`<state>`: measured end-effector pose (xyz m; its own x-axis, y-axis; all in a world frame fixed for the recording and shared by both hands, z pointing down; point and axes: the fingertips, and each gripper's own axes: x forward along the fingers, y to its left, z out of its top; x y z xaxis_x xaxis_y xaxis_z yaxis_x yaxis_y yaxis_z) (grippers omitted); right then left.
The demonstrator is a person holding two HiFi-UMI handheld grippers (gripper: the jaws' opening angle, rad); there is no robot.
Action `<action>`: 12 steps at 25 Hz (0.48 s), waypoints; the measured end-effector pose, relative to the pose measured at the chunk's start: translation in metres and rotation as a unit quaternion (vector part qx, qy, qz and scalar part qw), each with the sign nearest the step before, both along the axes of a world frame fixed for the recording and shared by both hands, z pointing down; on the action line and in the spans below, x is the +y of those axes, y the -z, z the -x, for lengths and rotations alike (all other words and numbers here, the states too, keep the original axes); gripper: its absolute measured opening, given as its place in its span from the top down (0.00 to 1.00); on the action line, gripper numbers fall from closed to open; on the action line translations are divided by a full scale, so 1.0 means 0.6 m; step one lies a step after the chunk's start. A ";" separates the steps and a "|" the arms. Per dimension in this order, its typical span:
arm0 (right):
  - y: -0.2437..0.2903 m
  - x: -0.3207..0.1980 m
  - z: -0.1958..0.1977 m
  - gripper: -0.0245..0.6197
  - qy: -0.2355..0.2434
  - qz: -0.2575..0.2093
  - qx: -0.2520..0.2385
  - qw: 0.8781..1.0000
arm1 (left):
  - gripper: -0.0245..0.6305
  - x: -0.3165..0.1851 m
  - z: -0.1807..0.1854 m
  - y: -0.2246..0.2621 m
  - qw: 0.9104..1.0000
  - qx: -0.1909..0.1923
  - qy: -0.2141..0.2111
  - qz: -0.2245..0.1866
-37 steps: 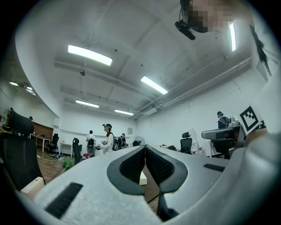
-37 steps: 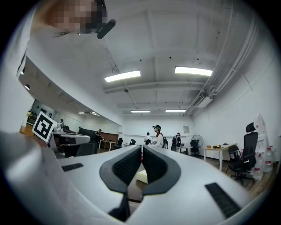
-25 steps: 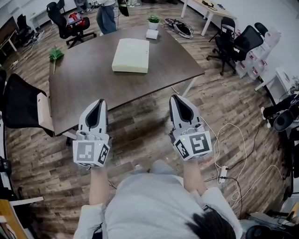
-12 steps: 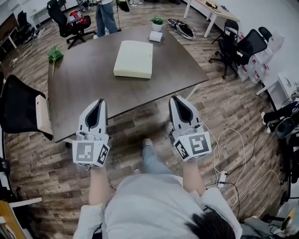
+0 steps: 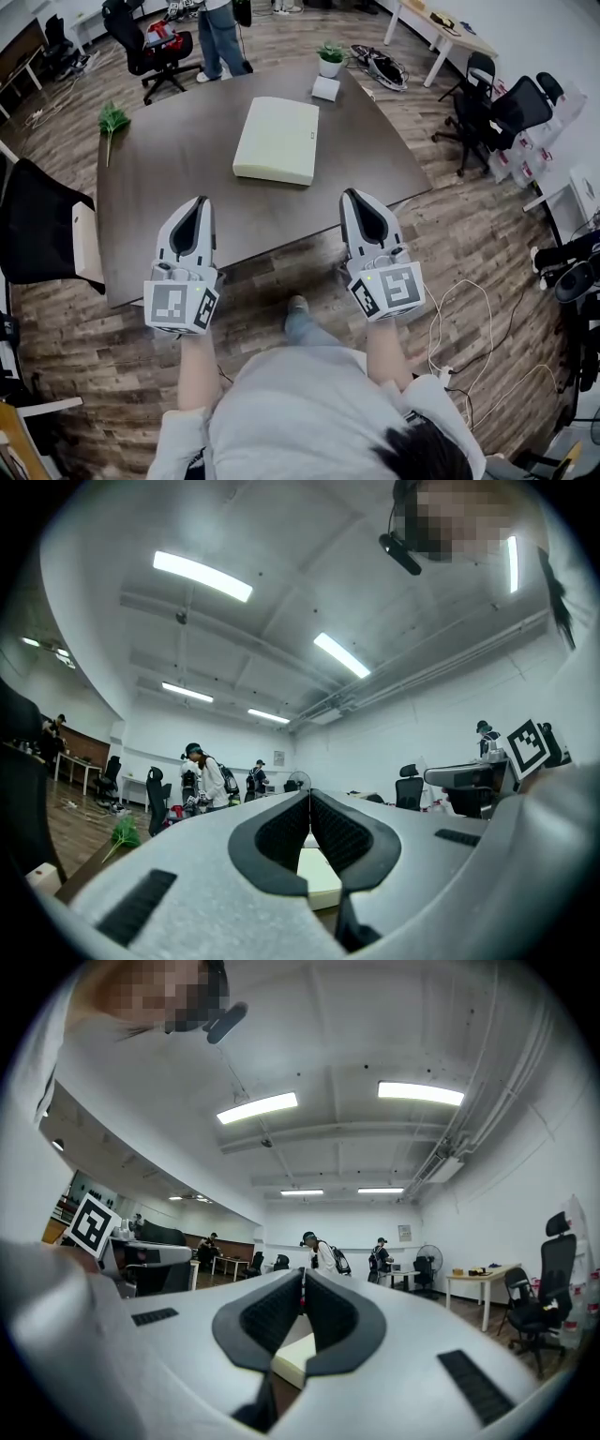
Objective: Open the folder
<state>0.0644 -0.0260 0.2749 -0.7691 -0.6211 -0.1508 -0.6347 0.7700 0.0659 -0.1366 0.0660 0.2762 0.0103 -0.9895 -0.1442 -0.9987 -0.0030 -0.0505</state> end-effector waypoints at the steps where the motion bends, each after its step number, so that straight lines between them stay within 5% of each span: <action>1: 0.002 -0.015 0.004 0.94 0.002 -0.001 0.000 1.000 | 0.95 -0.013 0.003 0.002 1.000 0.000 0.003 -0.001; 12: 0.003 -0.169 0.042 0.94 0.038 0.004 0.003 0.999 | 0.95 -0.150 0.022 0.001 1.000 0.002 0.030 0.005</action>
<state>0.0391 -0.1277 0.2732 -0.8149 -0.5621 -0.1417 -0.5740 0.8164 0.0627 -0.1496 -0.0240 0.2756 -0.0503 -0.9898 -0.1336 -0.9972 0.0571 -0.0474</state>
